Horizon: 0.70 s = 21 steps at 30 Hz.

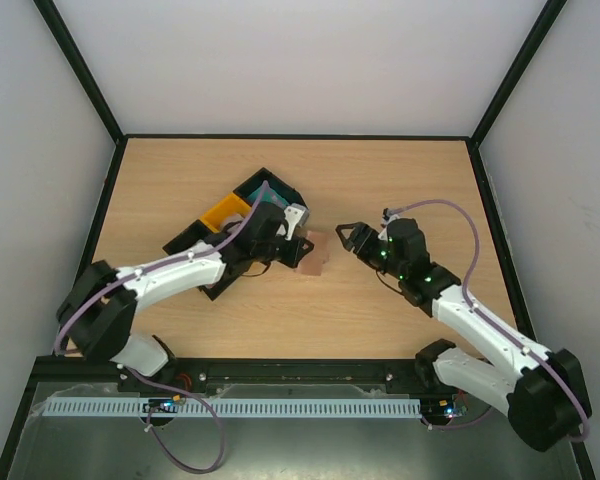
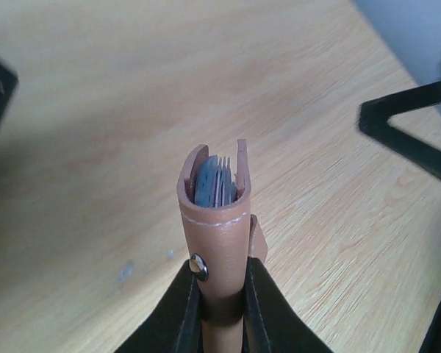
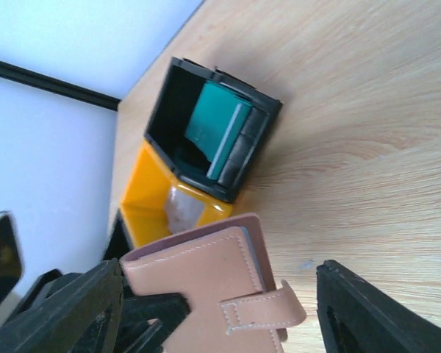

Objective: Put the credit cards into the card holder
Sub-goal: Turn over the card holder at the center of the board.

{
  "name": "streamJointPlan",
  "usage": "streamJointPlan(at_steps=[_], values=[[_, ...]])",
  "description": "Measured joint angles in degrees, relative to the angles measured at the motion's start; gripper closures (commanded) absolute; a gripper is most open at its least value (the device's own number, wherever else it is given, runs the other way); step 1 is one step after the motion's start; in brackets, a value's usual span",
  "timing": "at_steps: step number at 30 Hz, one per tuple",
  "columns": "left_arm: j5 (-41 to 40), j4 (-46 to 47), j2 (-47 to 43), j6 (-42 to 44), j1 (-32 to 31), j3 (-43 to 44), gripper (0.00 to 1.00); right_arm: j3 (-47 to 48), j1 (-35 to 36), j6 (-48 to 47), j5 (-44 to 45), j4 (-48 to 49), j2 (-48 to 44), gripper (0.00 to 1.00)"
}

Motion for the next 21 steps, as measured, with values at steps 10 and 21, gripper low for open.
streamJointPlan(at_steps=[10,21], values=[[-12.11,14.36,-13.53,26.64,-8.70,-3.06,0.98,3.41,-0.13,14.19,-5.09,-2.89,-8.83,0.20],[-18.21,28.68,-16.13,65.05,-12.41,-9.64,0.98,4.57,-0.13,23.58,-8.81,2.95,-13.73,0.24]])
